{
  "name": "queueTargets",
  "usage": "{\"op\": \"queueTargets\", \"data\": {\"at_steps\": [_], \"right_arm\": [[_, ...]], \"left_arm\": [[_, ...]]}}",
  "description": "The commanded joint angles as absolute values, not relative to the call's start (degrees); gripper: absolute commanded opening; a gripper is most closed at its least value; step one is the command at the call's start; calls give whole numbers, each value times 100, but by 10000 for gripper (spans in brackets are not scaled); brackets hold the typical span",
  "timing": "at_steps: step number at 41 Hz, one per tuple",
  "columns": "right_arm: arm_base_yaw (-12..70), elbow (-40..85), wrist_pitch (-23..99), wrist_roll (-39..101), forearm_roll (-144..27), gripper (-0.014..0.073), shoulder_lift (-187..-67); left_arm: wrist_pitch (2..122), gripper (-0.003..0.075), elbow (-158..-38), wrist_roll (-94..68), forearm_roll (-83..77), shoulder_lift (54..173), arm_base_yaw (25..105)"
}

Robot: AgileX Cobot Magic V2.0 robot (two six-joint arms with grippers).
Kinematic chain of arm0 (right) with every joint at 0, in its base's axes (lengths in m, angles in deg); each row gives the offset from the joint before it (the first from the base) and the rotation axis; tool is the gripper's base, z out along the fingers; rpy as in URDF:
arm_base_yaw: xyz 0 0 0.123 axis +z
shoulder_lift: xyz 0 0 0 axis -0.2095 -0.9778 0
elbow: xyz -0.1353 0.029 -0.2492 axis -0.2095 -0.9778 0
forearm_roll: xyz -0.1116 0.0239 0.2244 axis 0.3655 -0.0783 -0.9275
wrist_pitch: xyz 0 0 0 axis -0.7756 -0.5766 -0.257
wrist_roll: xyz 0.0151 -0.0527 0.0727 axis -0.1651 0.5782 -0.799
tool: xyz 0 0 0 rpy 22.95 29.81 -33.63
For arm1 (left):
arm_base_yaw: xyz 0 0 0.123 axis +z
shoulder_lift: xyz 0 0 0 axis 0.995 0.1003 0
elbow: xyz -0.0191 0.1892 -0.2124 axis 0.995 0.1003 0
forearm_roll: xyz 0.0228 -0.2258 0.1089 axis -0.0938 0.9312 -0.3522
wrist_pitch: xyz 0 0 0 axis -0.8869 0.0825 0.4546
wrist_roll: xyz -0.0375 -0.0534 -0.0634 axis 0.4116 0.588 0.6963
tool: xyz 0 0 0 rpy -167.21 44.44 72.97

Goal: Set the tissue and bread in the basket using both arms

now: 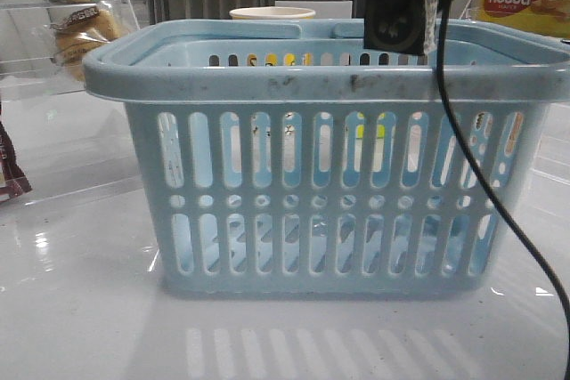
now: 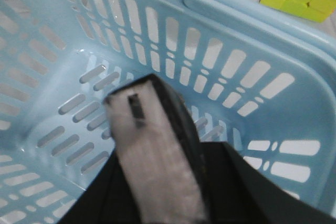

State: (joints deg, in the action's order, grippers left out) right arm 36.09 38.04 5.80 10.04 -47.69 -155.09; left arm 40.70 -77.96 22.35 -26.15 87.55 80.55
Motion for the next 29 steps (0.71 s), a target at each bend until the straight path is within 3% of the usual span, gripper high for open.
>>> {"op": "queueTargets", "data": {"at_steps": [1,7,16,29], "right_arm": [[3613,3956,853,1062,-4765,436,-15458],[3613,3956,827,1062,-4765,565,-15531],[3613,3932,577,1062,-4765,561,-15062],[3619,2946,625,1401,-4765,561,-13171]], "left_arm": [[4559,254,-7959,2265,-2546,8810,8031],[4559,254,-7959,2265,-2546,8810,8031],[4559,254,-7959,2265,-2546,8810,8031],[4559,254,-7959,2265,-2546,8810,8031]]}}
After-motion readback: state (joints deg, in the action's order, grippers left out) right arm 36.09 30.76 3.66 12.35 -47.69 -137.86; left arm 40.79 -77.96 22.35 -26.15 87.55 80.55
